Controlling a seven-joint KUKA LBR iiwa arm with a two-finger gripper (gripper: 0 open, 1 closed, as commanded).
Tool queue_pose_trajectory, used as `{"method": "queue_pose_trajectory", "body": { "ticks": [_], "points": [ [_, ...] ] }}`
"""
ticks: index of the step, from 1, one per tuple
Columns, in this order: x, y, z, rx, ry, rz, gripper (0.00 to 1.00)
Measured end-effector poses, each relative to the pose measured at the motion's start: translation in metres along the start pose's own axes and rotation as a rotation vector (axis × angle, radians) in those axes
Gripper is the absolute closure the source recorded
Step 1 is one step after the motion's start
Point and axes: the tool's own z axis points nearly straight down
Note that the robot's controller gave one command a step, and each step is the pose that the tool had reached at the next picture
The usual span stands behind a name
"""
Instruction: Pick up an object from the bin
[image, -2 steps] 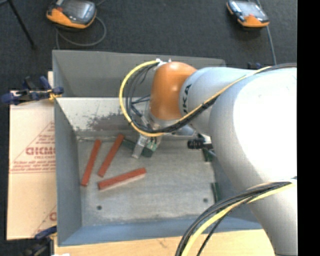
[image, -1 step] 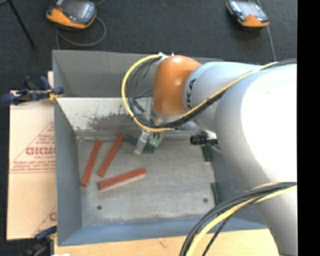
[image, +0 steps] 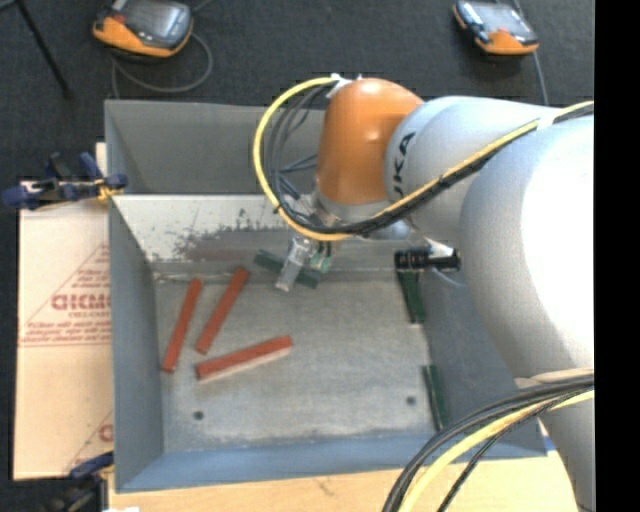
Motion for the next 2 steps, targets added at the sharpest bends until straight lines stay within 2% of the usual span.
{"method": "queue_pose_trajectory", "body": {
  "ticks": [2],
  "points": [
    [-0.004, -0.001, -0.027, 0.002, 0.002, -0.003, 1.00]
  ]
}}
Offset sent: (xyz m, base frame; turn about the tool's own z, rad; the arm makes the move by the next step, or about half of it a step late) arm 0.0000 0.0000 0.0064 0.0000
